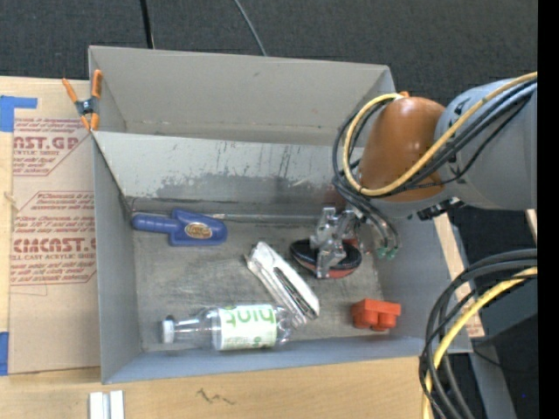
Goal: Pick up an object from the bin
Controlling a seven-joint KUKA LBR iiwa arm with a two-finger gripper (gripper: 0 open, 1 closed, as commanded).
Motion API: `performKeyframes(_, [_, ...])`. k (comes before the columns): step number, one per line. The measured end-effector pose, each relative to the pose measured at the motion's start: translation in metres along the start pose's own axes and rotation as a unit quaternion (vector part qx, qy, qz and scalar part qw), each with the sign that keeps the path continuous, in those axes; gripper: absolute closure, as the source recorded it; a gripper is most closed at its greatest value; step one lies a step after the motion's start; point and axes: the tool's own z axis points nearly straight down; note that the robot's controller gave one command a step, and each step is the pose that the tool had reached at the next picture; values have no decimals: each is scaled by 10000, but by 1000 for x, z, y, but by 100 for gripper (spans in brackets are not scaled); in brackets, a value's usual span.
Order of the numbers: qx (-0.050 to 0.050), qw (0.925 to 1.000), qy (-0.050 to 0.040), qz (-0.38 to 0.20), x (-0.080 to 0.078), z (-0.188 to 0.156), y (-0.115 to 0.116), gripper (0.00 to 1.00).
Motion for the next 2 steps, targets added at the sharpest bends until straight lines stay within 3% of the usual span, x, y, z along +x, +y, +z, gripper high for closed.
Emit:
performKeyframes(1, [-1,10000,44,-7,1,-4,1,100])
performKeyframes(2, [-3,9998,42,209,25,-60,4,100])
